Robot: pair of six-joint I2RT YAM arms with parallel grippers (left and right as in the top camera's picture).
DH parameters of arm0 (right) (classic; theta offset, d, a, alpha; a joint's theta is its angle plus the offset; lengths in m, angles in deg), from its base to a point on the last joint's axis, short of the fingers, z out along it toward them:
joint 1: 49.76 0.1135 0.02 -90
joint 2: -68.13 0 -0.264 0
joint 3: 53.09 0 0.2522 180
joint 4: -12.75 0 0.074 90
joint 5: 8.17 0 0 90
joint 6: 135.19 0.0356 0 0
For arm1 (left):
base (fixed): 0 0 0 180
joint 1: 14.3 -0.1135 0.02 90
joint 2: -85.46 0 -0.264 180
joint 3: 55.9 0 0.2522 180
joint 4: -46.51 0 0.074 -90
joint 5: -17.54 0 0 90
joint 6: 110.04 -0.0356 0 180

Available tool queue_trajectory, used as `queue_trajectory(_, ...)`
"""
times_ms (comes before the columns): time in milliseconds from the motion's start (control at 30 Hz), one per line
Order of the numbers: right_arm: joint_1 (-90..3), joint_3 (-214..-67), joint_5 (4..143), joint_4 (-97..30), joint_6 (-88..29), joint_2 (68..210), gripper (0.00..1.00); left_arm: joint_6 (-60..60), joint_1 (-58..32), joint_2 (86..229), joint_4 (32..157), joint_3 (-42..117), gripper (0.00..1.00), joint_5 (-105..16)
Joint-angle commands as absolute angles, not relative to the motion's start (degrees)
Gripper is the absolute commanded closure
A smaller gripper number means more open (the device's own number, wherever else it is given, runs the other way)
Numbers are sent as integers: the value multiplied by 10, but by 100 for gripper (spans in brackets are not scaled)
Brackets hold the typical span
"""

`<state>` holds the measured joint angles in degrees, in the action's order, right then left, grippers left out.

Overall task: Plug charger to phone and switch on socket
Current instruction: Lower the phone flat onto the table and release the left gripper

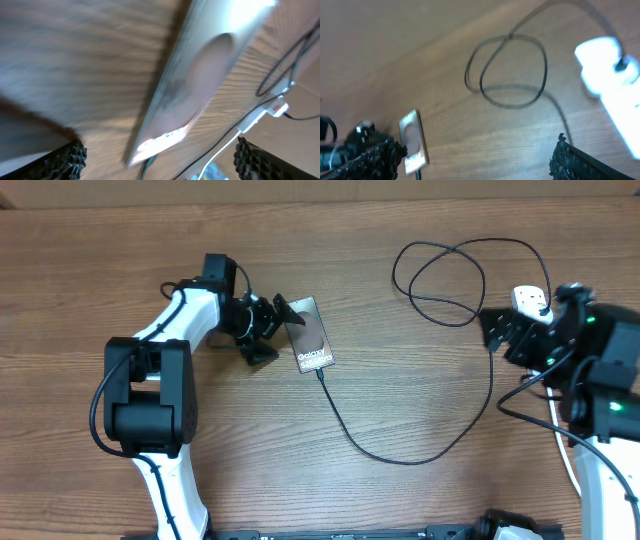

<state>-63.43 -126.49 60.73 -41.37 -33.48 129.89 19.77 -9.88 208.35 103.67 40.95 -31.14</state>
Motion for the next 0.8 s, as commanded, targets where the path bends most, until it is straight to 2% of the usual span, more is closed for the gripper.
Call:
queue_trajectory(0,-639,-1330,612,-411,-359,1325,2,168,-107,2121,1098,385,0,-469)
queue_trajectory(233,-650,-1374,632,-407,-363,1431,3,152,-107,2121,1190,422,0,-476)
queue_trajectory(300,-663,-1384,632,-405,-363,1459,8,142,-107,2121,1223,448,1,-479)
queue_trajectory(333,-681,-1393,632,-403,-363,1484,19,142,-106,2121,1249,471,1,-493)
queue_trajectory(433,-719,-1413,632,-403,-363,1524,39,127,-105,2120,1283,514,0,-506)
queue_trajectory(467,-749,-1428,629,-402,-363,1550,62,119,-105,2120,1303,543,0,-506)
queue_trajectory(567,-796,-1440,603,-386,-359,1579,91,111,-105,2120,1329,598,0,-506)
queue_trajectory(633,-830,-1440,601,-354,-338,1591,96,97,-102,2119,1344,638,0,-504)
queue_trajectory(767,-869,-1441,591,-304,-319,1616,96,70,-89,2115,1359,705,1,-504)
